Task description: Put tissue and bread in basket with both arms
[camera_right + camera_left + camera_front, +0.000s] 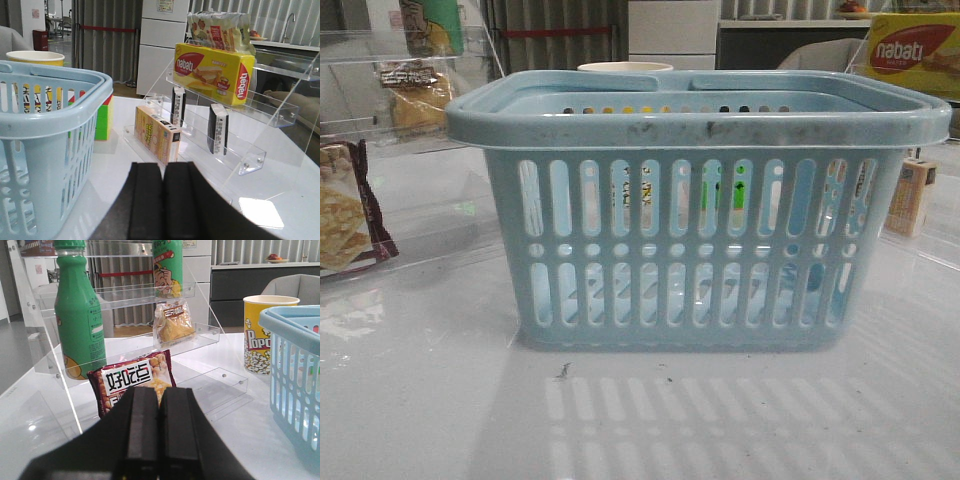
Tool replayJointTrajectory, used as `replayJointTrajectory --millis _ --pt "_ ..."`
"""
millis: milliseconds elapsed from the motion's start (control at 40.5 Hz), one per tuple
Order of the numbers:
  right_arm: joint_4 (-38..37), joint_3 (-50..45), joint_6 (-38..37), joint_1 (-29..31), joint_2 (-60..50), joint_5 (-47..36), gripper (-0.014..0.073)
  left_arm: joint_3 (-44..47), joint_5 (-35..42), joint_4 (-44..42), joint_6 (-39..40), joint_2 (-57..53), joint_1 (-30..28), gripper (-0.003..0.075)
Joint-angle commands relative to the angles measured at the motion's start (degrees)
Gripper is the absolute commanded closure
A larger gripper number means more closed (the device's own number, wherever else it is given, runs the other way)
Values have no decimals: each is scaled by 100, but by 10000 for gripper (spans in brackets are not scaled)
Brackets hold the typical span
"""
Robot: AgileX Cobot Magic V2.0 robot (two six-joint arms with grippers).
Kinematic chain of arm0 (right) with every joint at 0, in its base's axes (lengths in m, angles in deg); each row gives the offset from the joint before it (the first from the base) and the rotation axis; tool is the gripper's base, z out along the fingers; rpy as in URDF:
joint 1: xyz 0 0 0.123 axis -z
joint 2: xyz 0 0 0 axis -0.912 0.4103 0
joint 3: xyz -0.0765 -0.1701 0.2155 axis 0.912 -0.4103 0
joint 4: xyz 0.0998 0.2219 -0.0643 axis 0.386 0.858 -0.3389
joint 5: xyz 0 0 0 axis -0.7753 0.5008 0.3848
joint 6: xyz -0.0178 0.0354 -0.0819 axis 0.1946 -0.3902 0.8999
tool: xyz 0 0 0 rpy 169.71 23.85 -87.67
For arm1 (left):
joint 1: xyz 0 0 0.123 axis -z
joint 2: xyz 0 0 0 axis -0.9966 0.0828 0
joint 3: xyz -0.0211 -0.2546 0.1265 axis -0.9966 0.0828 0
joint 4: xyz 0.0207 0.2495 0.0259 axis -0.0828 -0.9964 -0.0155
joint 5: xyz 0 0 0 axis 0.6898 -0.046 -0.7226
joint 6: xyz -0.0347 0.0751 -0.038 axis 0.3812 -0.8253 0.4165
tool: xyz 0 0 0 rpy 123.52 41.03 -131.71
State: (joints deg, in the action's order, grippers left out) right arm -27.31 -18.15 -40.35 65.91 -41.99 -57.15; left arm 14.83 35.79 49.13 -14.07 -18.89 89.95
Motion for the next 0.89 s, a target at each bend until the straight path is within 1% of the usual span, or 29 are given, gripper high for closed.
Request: replayJointTrajectory --millis 0,568,716,790,864 --pt "-61 -9 -15 49 -70 -466 538 3 504 34 8 -92 -11 629" --pt "-61 -9 -15 49 -70 -482 538 3 504 34 8 -92 -11 629" --pt "-61 -4 -15 49 -70 -886 538 3 504 34 8 -92 -11 629" --pt "-61 21 -15 49 -70 -1167 538 -8 744 34 8 -92 -11 629" --pt "-61 209 -15 36 -70 -1099 538 -86 929 34 19 -92 -11 629"
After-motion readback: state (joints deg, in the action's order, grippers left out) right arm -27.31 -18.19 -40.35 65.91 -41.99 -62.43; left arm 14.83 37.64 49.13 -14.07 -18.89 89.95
